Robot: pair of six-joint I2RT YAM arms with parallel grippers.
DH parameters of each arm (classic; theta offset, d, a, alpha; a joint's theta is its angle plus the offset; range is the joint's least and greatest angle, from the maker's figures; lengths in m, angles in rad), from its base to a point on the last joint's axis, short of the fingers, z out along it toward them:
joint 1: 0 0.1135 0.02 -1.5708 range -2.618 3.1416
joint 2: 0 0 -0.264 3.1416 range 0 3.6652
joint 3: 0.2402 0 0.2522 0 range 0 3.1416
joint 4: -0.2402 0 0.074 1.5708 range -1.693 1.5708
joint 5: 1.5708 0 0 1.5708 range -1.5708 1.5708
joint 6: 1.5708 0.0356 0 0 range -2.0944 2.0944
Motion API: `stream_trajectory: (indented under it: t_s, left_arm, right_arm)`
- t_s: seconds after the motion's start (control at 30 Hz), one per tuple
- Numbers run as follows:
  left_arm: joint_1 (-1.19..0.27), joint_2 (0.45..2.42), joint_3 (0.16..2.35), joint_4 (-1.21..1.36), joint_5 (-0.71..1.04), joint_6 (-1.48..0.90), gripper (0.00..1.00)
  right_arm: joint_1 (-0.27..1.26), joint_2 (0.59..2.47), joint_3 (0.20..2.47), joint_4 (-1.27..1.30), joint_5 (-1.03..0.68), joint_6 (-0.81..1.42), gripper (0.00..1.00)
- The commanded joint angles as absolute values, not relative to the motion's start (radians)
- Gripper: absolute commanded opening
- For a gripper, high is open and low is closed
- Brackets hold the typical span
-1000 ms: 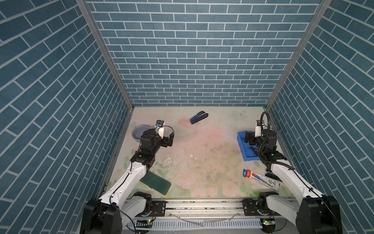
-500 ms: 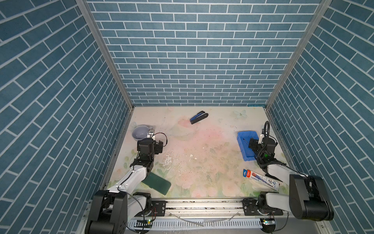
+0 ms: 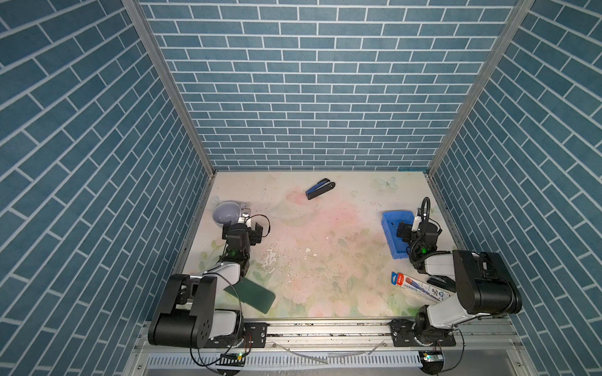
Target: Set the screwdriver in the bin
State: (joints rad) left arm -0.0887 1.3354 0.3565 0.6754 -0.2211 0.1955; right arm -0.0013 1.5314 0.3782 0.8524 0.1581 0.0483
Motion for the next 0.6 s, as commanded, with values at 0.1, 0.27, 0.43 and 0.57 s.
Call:
stream_trajectory:
  t_s: [0.1,0.27,0.43,0.57]
  left_arm:
    - [-0.081,1.334,0.366,0.693,-0.192,0.210,1.00]
    - [-0.080,1.326,0.365,0.685,-0.195,0.196,1.00]
    - [-0.081,1.370,0.336,0.842,-0.157,0.103,1.00]
    - [-0.081,1.504,0.358,0.913,-0.157,0.101,1.00]
  right_arm:
    - [-0.008,1.536,0.381,0.883,0.126,0.050,0.99]
    - [-0.016,1.536,0.385,0.878,0.118,0.055,0.99]
    - [-0.018,1.537,0.385,0.876,0.122,0.058,0.99]
    - [-0.020,1.536,0.385,0.877,0.121,0.060,0.99]
